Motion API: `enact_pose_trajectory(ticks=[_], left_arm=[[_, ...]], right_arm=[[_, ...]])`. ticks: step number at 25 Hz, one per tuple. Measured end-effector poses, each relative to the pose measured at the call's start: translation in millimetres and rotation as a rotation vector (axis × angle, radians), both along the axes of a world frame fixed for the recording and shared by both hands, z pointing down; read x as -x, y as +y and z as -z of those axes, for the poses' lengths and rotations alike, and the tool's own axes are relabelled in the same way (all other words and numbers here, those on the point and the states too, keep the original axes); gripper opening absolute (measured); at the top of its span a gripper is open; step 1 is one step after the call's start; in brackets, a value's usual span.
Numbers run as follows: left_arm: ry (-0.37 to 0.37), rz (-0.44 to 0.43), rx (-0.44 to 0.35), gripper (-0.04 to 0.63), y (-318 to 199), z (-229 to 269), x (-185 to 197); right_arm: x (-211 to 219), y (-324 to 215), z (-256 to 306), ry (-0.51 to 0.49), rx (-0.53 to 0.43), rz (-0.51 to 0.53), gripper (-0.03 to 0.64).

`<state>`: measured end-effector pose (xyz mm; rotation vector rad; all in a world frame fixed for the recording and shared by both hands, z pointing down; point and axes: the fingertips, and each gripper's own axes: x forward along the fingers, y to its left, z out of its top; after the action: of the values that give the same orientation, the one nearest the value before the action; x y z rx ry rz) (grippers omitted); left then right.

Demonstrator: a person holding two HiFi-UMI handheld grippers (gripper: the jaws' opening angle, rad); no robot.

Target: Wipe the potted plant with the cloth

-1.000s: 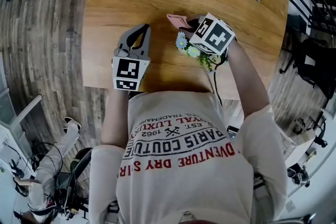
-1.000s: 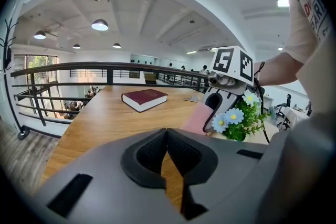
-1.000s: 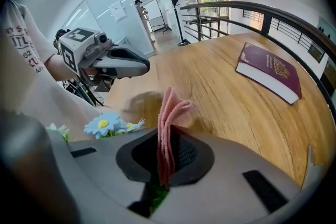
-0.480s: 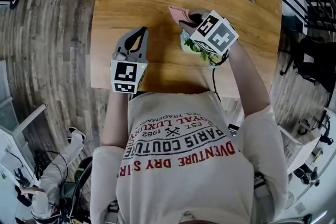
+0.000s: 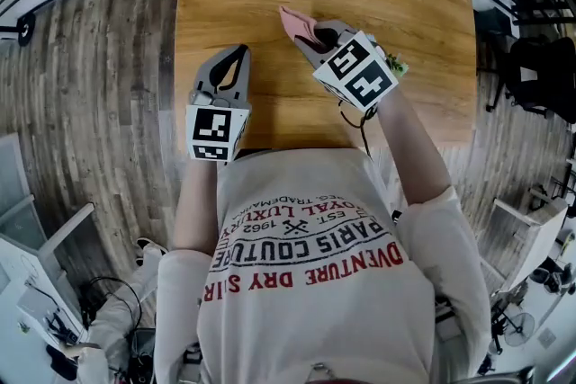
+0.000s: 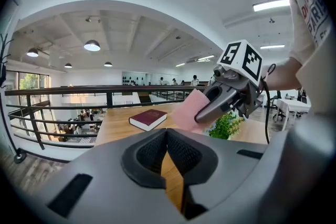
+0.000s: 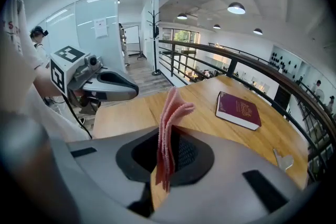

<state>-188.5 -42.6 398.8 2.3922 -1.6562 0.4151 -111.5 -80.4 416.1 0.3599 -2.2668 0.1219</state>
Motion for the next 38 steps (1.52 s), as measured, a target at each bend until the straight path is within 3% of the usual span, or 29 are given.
enact_pose_trajectory(ticks=[9,20,31,38], left_arm=[[0.003,-0.050,0.059,0.015,35.1,-23.0,17.4],[0.000,-0.126,0.129,0.015,51.6,-53.2,2.4],[-0.019,-0.228,0.164,0.016,63.2,-69.7,-20.4],[0.004,-0.235,0.175,0.015,67.6,-74.4,-26.9]], right_arm=[[-2.5,43.2,-62.1,0.002,0.044,-0.216,0.035],[-52.4,30.5,-113.2,-0.015,0.016,-0.495,0.035],[-80.5,19.8,-132.9,-0.160,0.165,-0.817,0.035],[-93.5,27.7,-138.5,-0.263,0.285,-0.983,0.035]])
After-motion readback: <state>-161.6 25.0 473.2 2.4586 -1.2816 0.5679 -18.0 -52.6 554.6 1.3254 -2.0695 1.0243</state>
